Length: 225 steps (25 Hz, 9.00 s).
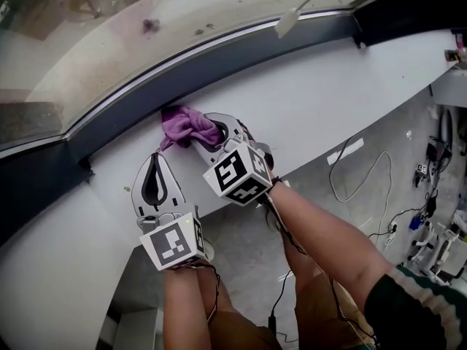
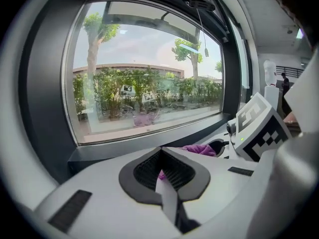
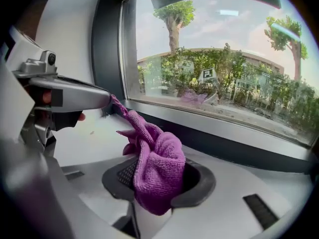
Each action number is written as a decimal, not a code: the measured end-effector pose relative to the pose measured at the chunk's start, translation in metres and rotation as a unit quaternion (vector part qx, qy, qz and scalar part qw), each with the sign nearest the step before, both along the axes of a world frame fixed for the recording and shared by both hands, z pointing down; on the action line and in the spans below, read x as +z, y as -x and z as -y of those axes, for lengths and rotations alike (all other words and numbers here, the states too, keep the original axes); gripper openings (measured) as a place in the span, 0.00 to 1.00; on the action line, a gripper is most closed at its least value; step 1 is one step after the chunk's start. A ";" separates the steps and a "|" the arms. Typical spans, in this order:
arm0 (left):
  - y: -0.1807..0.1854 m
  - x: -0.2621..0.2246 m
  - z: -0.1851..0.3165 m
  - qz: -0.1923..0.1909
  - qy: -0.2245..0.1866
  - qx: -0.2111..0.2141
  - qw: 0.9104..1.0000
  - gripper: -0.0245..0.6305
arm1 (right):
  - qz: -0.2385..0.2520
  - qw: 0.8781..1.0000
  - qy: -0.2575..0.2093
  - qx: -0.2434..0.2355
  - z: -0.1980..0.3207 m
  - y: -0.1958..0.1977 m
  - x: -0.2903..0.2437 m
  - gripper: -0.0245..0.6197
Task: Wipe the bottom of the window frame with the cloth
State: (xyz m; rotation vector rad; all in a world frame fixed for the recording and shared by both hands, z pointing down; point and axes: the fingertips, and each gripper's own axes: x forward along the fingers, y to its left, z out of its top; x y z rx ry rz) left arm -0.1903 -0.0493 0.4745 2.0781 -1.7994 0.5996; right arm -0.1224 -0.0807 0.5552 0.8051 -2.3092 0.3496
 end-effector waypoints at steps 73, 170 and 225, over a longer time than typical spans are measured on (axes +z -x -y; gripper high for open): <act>-0.469 0.018 0.131 -0.045 0.013 0.282 0.958 0.05 | -0.101 0.965 -0.050 0.237 0.123 -0.500 0.017 0.26; -0.273 0.027 -0.088 -0.039 0.075 0.215 0.973 0.05 | -0.086 0.980 0.066 0.167 -0.132 -0.338 0.041 0.27; -0.137 0.019 -0.123 -0.070 0.088 0.091 0.989 0.05 | -0.068 0.988 0.122 0.067 -0.183 -0.176 0.038 0.27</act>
